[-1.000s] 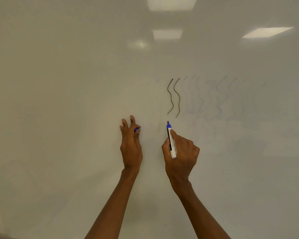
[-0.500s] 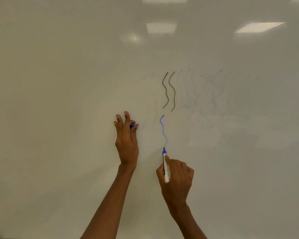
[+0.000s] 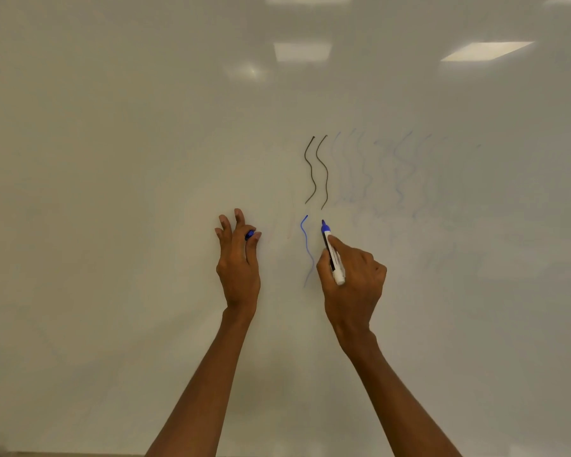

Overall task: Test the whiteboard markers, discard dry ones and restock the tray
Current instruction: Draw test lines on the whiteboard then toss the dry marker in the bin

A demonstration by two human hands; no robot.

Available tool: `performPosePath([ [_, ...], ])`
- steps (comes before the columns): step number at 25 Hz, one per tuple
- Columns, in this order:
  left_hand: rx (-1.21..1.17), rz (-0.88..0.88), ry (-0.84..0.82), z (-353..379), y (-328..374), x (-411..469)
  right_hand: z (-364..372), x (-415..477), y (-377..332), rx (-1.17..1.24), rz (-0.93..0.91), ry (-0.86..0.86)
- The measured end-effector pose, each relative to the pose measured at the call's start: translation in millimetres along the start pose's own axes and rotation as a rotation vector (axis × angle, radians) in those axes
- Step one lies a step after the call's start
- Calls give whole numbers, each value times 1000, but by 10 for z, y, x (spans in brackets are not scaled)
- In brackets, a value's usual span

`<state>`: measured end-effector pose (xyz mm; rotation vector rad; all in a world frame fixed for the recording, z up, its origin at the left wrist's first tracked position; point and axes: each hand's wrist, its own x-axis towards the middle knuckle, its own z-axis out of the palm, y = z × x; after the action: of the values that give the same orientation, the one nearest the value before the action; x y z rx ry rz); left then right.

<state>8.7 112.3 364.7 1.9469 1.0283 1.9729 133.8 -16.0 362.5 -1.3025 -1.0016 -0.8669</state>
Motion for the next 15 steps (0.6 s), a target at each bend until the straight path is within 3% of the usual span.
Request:
performPosePath([
  [4,3,-6,-6,-48,42,1,12,-70,78,-45,-64,-63],
  [11,-61,-22,-24,-76,98,18,-162,-701,167,-105,85,-209],
  [13,-114,-7,-50,-96,108,12,-208,-785,111,-9,171,-257],
  [15,-202,9,-40,-150,119,-38,-254,-760,10,296,372,-339],
])
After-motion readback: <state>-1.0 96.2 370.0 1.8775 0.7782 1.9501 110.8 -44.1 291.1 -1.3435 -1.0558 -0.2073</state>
